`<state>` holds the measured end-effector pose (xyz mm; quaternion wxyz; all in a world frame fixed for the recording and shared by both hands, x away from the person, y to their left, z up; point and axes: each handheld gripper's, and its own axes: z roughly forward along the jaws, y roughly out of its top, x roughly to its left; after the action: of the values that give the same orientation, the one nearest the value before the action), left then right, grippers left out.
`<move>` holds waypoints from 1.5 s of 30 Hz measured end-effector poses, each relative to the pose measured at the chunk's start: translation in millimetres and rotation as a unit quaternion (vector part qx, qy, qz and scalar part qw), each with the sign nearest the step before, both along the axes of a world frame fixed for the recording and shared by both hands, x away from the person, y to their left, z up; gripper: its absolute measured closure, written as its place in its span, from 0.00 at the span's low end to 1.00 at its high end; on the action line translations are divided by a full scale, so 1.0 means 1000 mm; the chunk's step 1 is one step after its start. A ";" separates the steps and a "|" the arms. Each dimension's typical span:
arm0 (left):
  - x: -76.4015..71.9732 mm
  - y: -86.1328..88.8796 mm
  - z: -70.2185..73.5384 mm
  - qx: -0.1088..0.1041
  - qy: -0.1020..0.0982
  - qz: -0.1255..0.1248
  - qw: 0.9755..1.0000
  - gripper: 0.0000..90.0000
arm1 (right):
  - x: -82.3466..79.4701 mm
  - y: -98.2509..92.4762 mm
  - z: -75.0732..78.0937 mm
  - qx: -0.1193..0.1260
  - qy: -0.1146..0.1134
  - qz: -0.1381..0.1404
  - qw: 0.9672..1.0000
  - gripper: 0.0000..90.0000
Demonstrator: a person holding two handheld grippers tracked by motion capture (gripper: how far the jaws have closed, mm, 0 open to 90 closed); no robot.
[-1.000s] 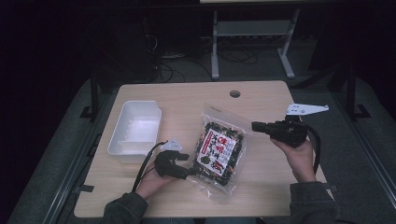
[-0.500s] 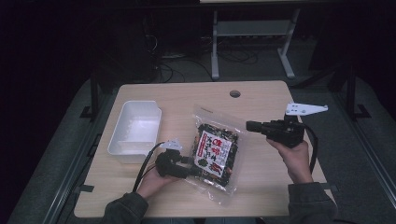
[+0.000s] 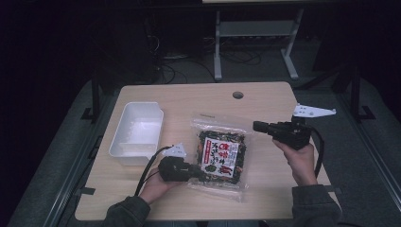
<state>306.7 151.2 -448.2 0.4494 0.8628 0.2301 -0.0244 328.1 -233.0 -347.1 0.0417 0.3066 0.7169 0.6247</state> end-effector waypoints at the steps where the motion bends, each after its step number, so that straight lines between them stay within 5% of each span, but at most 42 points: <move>1: -0.001 0.000 0.000 0.001 -0.004 0.000 1.000 0.81 | 0.000 -0.001 -0.001 0.002 0.002 -0.003 1.000 1.00; 10: -0.005 -0.001 0.003 0.008 -0.022 -0.005 1.000 0.82 | 0.003 -0.002 -0.005 -0.010 0.012 -0.011 1.000 0.91; 15: -0.006 -0.002 0.004 0.010 -0.028 -0.005 1.000 0.82 | 0.009 0.005 -0.012 -0.026 0.037 0.001 0.999 0.61; 18: -0.007 -0.002 0.004 0.010 -0.028 -0.005 1.000 0.82 | 0.011 0.007 -0.017 -0.021 0.043 0.009 0.999 0.53; 20: -0.007 -0.002 0.004 0.011 -0.030 -0.006 0.999 0.82 | 0.013 0.011 -0.024 -0.011 0.051 0.018 0.998 0.38; 22: -0.007 -0.002 0.004 0.011 -0.030 -0.005 0.999 0.82 | 0.015 0.014 -0.029 0.001 0.057 0.040 0.998 0.38; 31: -0.008 -0.001 0.003 0.013 -0.030 -0.007 0.999 0.82 | 0.017 0.032 -0.039 -0.041 0.073 0.088 0.993 0.38; 40: -0.008 0.000 0.002 0.019 -0.030 -0.005 0.999 0.81 | 0.021 0.052 -0.059 -0.072 0.091 0.119 0.986 0.54; 45: -0.008 0.000 0.001 0.018 -0.033 -0.006 0.999 0.81 | 0.019 0.054 -0.058 -0.064 0.082 0.127 0.986 0.67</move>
<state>298.4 151.3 -446.7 0.4407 0.8726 0.2103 0.0060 346.9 -179.3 -405.0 -0.0772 0.2597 0.7896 0.5506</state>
